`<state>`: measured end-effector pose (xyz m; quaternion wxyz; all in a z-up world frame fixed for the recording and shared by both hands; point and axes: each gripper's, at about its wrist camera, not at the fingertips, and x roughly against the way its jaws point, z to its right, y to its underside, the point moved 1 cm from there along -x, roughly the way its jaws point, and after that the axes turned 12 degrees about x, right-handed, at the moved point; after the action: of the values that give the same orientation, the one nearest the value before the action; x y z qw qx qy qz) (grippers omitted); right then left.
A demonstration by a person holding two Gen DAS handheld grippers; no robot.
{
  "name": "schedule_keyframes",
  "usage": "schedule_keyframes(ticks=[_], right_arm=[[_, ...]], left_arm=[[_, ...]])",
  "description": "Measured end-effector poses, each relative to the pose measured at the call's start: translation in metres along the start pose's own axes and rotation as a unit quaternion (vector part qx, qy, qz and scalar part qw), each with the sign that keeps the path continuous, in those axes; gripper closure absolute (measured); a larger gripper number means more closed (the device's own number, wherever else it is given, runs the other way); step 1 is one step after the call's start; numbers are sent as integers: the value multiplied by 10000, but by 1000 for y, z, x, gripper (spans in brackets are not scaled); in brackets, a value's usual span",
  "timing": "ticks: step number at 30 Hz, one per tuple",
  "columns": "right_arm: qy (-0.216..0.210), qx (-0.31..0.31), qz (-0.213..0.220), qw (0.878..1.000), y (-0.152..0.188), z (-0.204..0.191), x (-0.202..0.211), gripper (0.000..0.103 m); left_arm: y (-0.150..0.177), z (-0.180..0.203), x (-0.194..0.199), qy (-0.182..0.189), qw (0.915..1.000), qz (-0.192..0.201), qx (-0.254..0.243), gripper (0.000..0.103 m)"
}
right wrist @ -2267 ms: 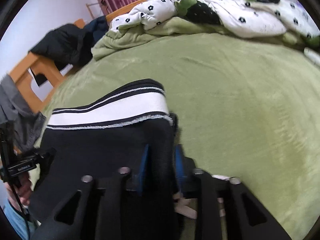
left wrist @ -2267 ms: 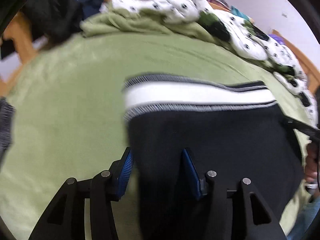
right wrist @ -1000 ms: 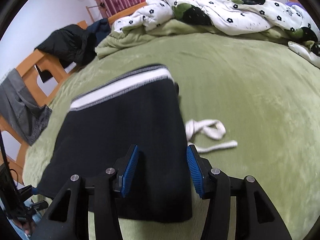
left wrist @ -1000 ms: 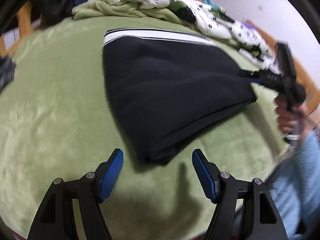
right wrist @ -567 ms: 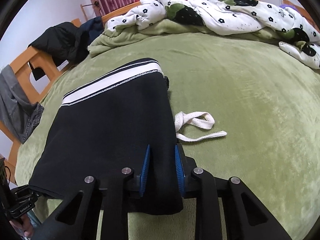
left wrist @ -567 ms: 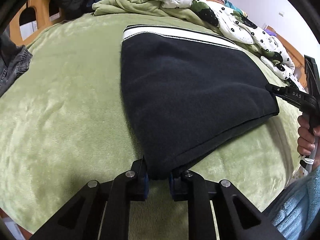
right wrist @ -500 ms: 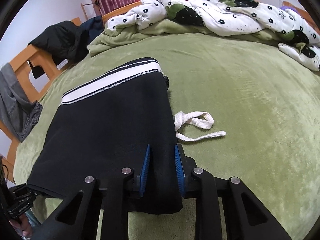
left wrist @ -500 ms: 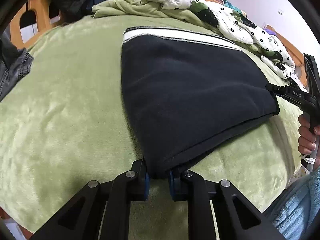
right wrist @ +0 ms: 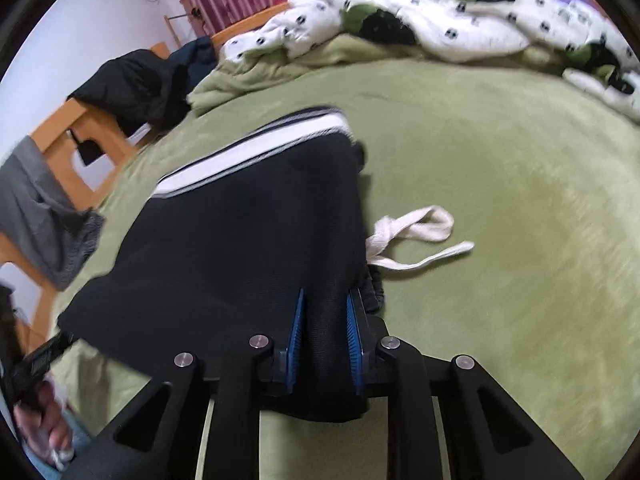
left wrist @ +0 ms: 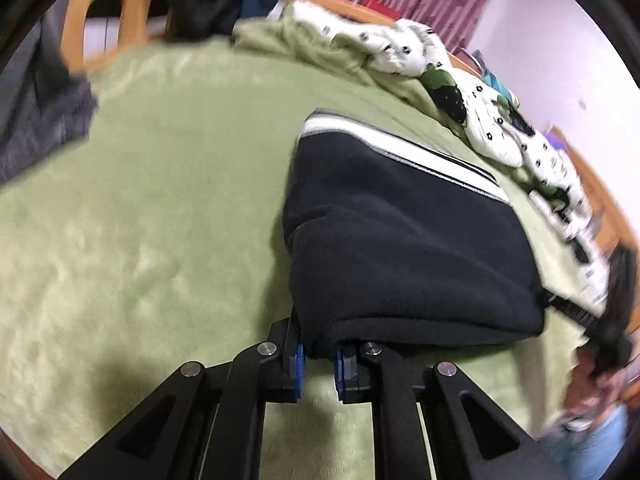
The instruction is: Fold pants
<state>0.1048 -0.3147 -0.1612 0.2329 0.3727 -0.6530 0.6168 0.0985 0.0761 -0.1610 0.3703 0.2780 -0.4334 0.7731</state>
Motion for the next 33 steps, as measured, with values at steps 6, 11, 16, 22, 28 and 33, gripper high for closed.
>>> schedule_keyframes(ticks=[6, 11, 16, 22, 28, 33], right_arm=[[387, 517, 317, 9974, -3, -15, 23, 76], [276, 700, 566, 9956, -9, -24, 28, 76], [340, 951, 89, 9948, -4, -35, -3, 76], [349, 1011, 41, 9943, 2, -38, 3, 76], [486, 818, 439, 9945, -26, -36, 18, 73], [599, 887, 696, 9918, -85, -46, 16, 70]], left_arm=[[40, -2, 15, -322, 9974, -324, -554, 87], [31, 10, 48, -536, 9940, 370, -877, 84], [-11, 36, 12, -485, 9945, 53, -927, 80], [9, 26, -21, -647, 9956, 22, -682, 68], [-13, 43, 2, -572, 9943, 278, -859, 66], [-67, 71, 8, -676, 9891, 691, -1107, 53]])
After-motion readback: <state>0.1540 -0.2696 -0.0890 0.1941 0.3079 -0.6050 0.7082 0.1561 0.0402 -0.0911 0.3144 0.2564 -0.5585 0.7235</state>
